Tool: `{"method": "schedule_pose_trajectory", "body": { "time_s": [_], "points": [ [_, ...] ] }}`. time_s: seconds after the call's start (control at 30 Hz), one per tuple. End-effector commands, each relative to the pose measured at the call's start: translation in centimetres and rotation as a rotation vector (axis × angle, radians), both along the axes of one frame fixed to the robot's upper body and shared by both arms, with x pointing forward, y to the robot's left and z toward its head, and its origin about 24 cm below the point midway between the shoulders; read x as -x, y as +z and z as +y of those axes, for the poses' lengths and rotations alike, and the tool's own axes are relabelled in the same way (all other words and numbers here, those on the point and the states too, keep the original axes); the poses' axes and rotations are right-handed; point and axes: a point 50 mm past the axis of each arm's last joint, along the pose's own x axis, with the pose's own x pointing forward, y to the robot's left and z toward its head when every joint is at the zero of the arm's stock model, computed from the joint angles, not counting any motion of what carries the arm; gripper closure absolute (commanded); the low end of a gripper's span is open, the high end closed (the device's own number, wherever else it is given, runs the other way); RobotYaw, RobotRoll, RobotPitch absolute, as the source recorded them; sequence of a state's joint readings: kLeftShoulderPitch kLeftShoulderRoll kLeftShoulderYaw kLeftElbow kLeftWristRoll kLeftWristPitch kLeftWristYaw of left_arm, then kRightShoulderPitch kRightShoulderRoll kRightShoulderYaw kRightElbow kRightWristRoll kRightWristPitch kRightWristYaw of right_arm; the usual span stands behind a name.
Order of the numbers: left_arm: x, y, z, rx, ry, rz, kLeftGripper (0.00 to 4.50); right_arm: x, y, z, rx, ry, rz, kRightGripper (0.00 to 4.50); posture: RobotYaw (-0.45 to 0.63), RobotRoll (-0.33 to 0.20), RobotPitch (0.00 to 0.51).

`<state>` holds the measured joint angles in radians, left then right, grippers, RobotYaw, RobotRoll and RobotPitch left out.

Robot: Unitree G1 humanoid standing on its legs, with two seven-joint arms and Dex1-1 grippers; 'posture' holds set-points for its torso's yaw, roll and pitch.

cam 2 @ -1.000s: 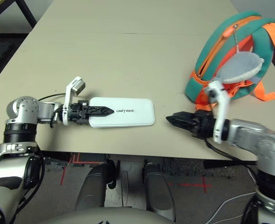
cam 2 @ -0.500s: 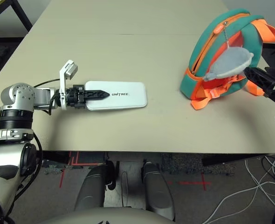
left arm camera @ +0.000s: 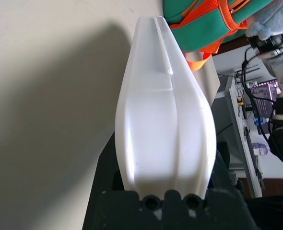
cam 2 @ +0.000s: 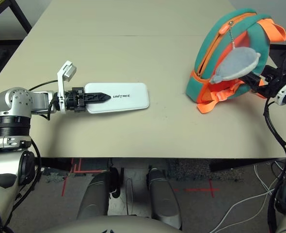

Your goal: Put the pencil case into the backpack and zip it.

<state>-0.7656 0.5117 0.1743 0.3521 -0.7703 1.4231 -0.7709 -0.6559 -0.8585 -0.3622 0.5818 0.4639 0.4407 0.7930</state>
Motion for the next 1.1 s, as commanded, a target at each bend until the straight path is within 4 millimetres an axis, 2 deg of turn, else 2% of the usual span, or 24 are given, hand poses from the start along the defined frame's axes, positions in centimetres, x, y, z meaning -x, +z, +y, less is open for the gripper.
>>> {"method": "schedule_pose_trajectory", "body": {
  "time_s": [0.03, 0.2, 0.33, 0.4, 0.6, 0.8, 1.1],
  "points": [
    [0.3, -0.4, 0.2, -0.034, 0.015, 0.017, 3.27, -0.5, 0.3, 0.1, -0.004, 0.017, -0.022, 0.61, -0.06, 0.0, 0.164],
    [0.3, -0.4, 0.2, -0.037, 0.014, 0.012, 3.27, -0.1, 0.8, 0.7, -0.038, 0.08, -0.017, 2.5, -0.07, 0.0, 0.161],
    [0.1, -0.4, 0.0, -0.05, 0.011, 0.004, 3.27, 1.7, 2.0, 2.1, -0.034, 0.188, 0.026, 4.03, -0.09, 0.0, 0.159],
    [0.0, -0.5, -0.1, -0.051, 0.012, 0.005, 3.27, 2.8, 2.6, 3.0, -0.037, 0.236, 0.048, 4.44, -0.1, 0.0, 0.159],
    [-0.6, -1.2, -1.0, -0.053, -0.016, 0.016, 3.27, 8.4, 6.1, 6.6, -0.044, 0.424, 0.087, 4.45, -0.19, 0.0, 0.159],
    [-1.7, -1.3, -2.0, -0.048, -0.045, 0.01, 3.27, 11.7, 8.0, 8.0, -0.037, 0.474, 0.066, 4.45, -0.26, 0.0, 0.154],
    [-2.9, -1.4, -3.8, -0.047, -0.11, 0.005, 3.27, 15.5, 8.8, 9.4, -0.036, 0.507, 0.033, 4.45, -0.36, 0.0, 0.158]
  ]
}}
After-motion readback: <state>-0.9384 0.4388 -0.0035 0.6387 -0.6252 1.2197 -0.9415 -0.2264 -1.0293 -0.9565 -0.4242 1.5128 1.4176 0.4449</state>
